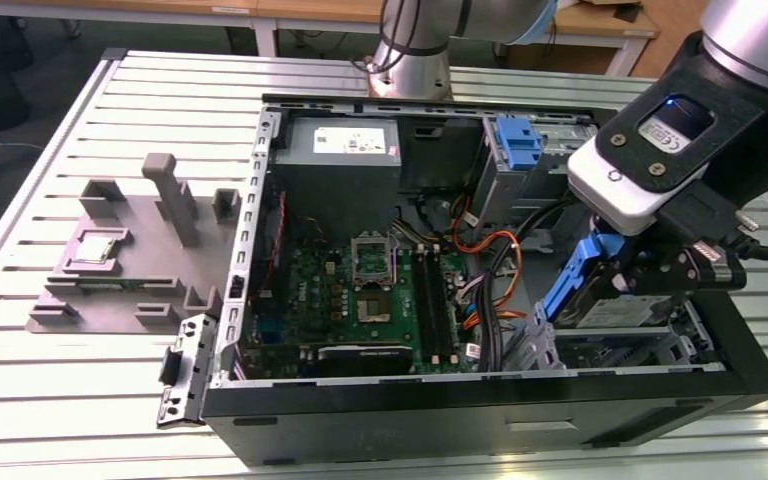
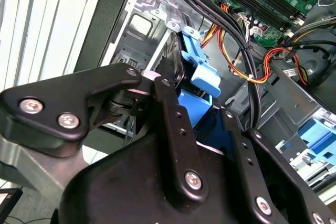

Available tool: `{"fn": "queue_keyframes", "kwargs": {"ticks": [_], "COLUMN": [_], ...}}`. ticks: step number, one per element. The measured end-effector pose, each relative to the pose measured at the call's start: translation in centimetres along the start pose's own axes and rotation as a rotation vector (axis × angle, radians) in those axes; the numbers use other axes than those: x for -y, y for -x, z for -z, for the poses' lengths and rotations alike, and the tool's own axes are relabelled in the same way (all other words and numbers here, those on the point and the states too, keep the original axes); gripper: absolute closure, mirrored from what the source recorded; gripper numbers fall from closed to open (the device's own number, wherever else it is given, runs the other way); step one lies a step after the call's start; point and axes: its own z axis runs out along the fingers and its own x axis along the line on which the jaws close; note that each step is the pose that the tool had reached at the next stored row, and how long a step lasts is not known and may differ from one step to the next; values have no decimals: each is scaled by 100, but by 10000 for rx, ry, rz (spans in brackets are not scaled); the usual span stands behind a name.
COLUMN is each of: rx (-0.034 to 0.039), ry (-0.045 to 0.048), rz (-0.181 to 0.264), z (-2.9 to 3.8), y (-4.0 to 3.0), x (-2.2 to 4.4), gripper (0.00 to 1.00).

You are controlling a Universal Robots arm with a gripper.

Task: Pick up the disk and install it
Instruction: 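Insert the disk into the insertion slot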

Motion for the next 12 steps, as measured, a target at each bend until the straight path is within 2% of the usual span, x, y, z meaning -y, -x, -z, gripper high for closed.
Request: {"fn": "queue_keyframes", "kwargs": {"ticks": [12], "rx": [-1], "ry": [1], "rz": [0], "z": [-24], "y": [0], "x": [0], "gripper": [64]}}
